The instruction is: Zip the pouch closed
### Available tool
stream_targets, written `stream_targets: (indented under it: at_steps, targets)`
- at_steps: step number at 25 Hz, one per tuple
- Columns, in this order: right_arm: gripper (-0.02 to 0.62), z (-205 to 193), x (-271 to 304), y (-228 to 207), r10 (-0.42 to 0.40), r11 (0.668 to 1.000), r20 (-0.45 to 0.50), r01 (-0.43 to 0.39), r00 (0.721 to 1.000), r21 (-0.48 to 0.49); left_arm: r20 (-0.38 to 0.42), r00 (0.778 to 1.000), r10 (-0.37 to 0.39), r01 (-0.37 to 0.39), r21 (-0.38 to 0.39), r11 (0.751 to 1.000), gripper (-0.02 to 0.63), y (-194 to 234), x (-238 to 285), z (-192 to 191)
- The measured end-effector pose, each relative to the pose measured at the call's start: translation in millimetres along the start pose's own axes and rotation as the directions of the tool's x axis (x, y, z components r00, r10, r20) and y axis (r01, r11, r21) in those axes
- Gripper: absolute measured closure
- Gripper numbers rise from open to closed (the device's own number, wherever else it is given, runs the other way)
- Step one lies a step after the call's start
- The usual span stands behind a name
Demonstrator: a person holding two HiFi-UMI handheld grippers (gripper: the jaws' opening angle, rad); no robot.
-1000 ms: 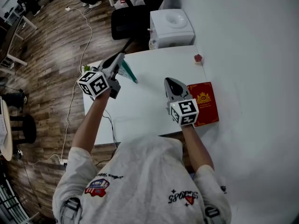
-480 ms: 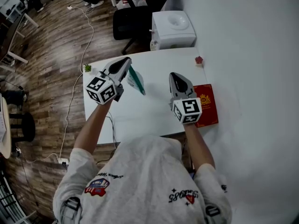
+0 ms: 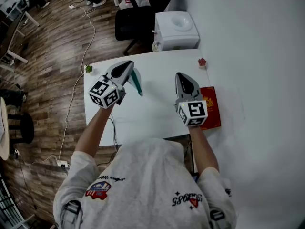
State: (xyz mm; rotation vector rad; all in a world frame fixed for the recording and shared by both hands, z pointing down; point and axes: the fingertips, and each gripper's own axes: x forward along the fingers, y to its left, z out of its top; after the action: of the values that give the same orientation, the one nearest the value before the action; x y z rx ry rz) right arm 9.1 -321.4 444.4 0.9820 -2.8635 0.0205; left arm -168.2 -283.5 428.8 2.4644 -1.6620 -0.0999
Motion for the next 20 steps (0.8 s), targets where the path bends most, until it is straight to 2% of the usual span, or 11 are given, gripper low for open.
stream_targets:
  at_steps: [20]
  targets:
    - [0.604,-9,5,3,0.005,0.999,-0.023,-0.006,1.0,-0.035,-0.024,1.0,0.005,-0.005,0.017,1.0,0.603,2,-5,-12]
